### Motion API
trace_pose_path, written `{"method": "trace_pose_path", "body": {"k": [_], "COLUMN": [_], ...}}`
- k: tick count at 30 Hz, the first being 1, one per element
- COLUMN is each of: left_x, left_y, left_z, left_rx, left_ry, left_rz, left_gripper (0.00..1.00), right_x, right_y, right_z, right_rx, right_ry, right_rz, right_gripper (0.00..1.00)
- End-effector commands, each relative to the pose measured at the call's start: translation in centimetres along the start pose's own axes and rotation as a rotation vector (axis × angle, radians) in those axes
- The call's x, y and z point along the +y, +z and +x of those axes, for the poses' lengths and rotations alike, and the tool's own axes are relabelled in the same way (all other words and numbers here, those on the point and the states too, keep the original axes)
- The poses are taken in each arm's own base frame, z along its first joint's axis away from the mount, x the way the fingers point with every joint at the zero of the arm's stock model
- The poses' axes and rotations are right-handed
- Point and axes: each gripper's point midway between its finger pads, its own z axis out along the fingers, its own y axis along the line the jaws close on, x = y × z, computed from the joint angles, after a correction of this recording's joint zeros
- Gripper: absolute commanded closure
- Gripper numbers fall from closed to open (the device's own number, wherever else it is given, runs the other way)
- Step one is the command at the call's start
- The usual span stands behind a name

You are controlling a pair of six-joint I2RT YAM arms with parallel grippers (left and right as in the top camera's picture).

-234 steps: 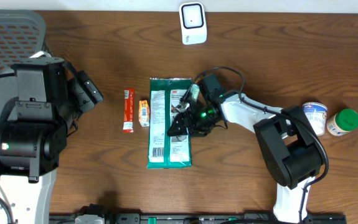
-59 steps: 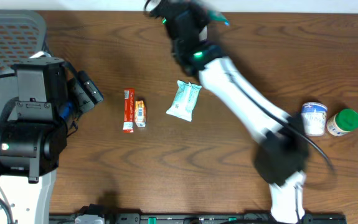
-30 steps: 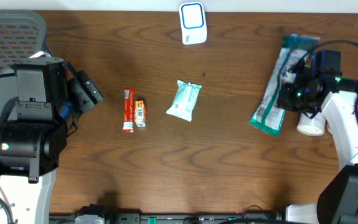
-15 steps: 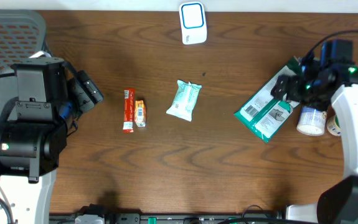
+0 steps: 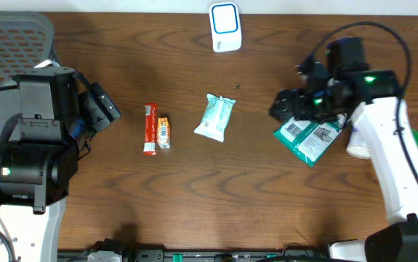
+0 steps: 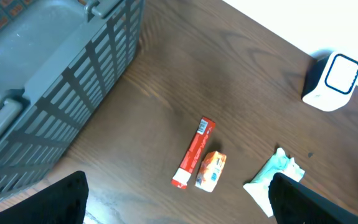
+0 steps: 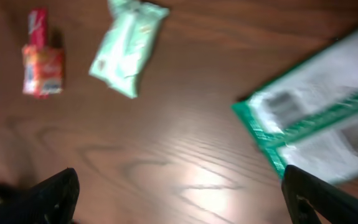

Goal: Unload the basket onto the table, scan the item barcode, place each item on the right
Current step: 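Reach the right gripper to the mint wipes pack at center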

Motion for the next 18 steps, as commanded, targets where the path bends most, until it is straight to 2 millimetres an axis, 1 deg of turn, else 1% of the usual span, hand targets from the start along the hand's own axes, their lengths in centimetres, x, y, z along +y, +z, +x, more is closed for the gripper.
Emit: {"method": "trace_pose_path", "body": {"k": [1,2,3,4,6,9,10,15,18], "left_x": [0.2,0.2,0.2,0.2,0.2,0.2,0.2,0.2,0.2], "left_y": [-0.3,-0.3,-0.3,-0.3,-0.3,-0.3,-0.3,-0.3,-0.3], "left_z": [-0.4,-0.4,-0.4,-0.4,-0.4,-0.4,-0.4,-0.4,-0.4], "left_rx": [-0.015,-0.015,-0.015,-0.015,-0.015,-0.015,-0.015,-0.015,-0.015], "left_ry": [0.006,0.006,0.006,0.006,0.006,0.006,0.006,0.006,0.006], "left_rz": [-0.006,-0.006,-0.006,-0.006,-0.006,-0.006,-0.006,-0.006,-0.006], "left_gripper": [0.10,0.10,0.10,0.10,0.10,0.10,0.10,0.10,0.10], "right_x": [2.8,3.9,4.4,5.6,6.8,7.8,8.3,10.2,10.9], "right_y": [1.8,2.7,3.2,4.5,6.0,7.9,8.8,11.8,13.0], "right_z": [1.4,1.9,2.1,2.6,3.2,3.8,4.2,5.9,6.8], "right_rx": [0.038,0.046,0.048,0.049,0.041,0.026,0.020,-0.013,-0.031], "right_ry": [-0.002,-0.020,-0.029,-0.050,-0.071,-0.062,-0.059,-0.119,-0.159], "right_rz": [-0.044,-0.056,-0.061,-0.076,-0.095,-0.118,-0.130,-0.185,-0.200], "right_gripper": [0.01,0.01,0.01,0.01,0.01,0.01,0.01,0.01,0.01]}}
